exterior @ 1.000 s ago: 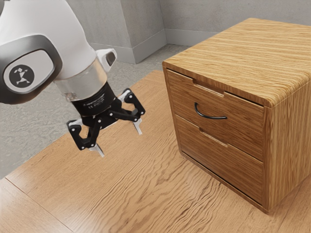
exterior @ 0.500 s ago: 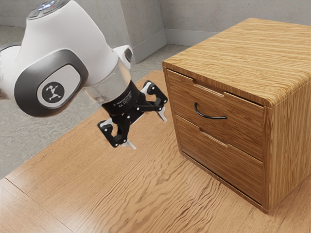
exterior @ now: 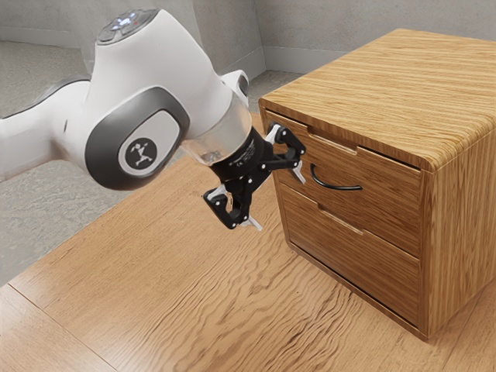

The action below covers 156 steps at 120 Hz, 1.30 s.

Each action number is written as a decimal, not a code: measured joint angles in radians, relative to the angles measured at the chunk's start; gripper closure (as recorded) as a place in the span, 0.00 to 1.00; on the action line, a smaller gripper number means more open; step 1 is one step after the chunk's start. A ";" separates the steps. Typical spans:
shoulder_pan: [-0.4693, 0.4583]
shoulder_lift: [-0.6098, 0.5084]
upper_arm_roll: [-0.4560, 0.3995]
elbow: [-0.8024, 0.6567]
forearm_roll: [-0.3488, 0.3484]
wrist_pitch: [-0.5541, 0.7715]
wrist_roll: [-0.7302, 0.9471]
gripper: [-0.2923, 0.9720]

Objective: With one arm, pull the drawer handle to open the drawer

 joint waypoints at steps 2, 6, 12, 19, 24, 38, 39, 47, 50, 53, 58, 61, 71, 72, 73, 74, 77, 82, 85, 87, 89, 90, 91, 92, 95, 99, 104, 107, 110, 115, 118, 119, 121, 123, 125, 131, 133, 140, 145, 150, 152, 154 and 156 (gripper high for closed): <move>0.000 0.002 -0.002 -0.001 0.000 0.006 -0.001 0.23; -0.001 0.008 -0.006 -0.002 -0.001 0.016 -0.003 0.23; -0.002 0.016 -0.010 -0.002 -0.002 0.031 -0.006 0.23; -0.001 0.024 -0.014 -0.001 -0.004 0.050 -0.008 0.23; -0.002 0.029 -0.016 -0.001 -0.007 0.063 -0.010 0.23; -0.001 0.041 -0.018 0.000 -0.014 0.097 -0.015 0.23; -0.001 0.042 -0.018 0.000 -0.014 0.099 -0.015 0.23; 0.000 0.047 -0.018 0.001 -0.016 0.115 -0.017 0.23; 0.000 0.048 -0.018 0.002 -0.017 0.120 -0.018 0.23; 0.000 0.048 -0.018 0.002 -0.017 0.124 -0.019 0.23; 0.000 0.049 -0.018 0.001 -0.021 0.133 -0.020 0.23; -0.001 0.051 -0.018 0.001 -0.023 0.138 -0.020 0.23; -0.002 0.058 -0.019 0.001 -0.028 0.154 -0.022 0.23; -0.002 0.059 -0.019 0.001 -0.028 0.155 -0.023 0.23; -0.001 0.060 -0.019 0.001 -0.028 0.157 -0.023 0.23; -0.001 0.061 -0.020 0.001 -0.028 0.158 -0.023 0.23; 0.001 0.063 -0.024 0.001 -0.029 0.163 -0.024 0.23; 0.000 0.066 -0.028 0.001 -0.030 0.169 -0.024 0.23; -0.001 0.069 -0.029 0.001 -0.030 0.172 -0.025 0.23; -0.002 0.071 -0.030 0.001 -0.030 0.174 -0.025 0.23; -0.003 0.072 -0.030 0.001 -0.030 0.175 -0.025 0.23; -0.003 0.073 -0.031 0.001 -0.030 0.176 -0.026 0.23; -0.003 0.074 -0.031 0.002 -0.030 0.177 -0.026 0.23; -0.004 0.075 -0.031 0.002 -0.030 0.178 -0.026 0.23; -0.004 0.078 -0.031 0.002 -0.031 0.180 -0.026 0.23; -0.003 0.084 -0.031 0.002 -0.031 0.182 -0.027 0.23; -0.003 0.088 -0.032 0.003 -0.031 0.185 -0.027 0.23; -0.002 0.090 -0.032 0.003 -0.031 0.186 -0.028 0.23; -0.002 0.091 -0.032 0.003 -0.031 0.187 -0.028 0.23; -0.001 0.094 -0.032 0.003 -0.030 0.188 -0.029 0.23; -0.001 0.096 -0.032 0.003 -0.030 0.188 -0.029 0.23; -0.001 0.096 -0.032 0.004 -0.030 0.188 -0.029 0.23; -0.001 0.097 -0.032 0.004 -0.030 0.188 -0.029 0.23; -0.001 0.097 -0.032 0.004 -0.030 0.189 -0.029 0.23; -0.001 0.097 -0.032 0.003 -0.030 0.189 -0.030 0.23; 0.000 0.098 -0.032 0.003 -0.030 0.189 -0.030 0.23; 0.000 0.098 -0.032 0.003 -0.030 0.189 -0.030 0.23; 0.000 0.098 -0.031 0.003 -0.030 0.190 -0.031 0.23; 0.001 0.098 -0.031 0.003 -0.030 0.190 -0.031 0.23; 0.003 0.098 -0.030 0.003 -0.030 0.190 -0.031 0.23; 0.004 0.098 -0.030 0.003 -0.030 0.190 -0.032 0.23; 0.005 0.098 -0.030 0.002 -0.031 0.190 -0.032 0.23; 0.006 0.098 -0.030 0.002 -0.031 0.190 -0.032 0.23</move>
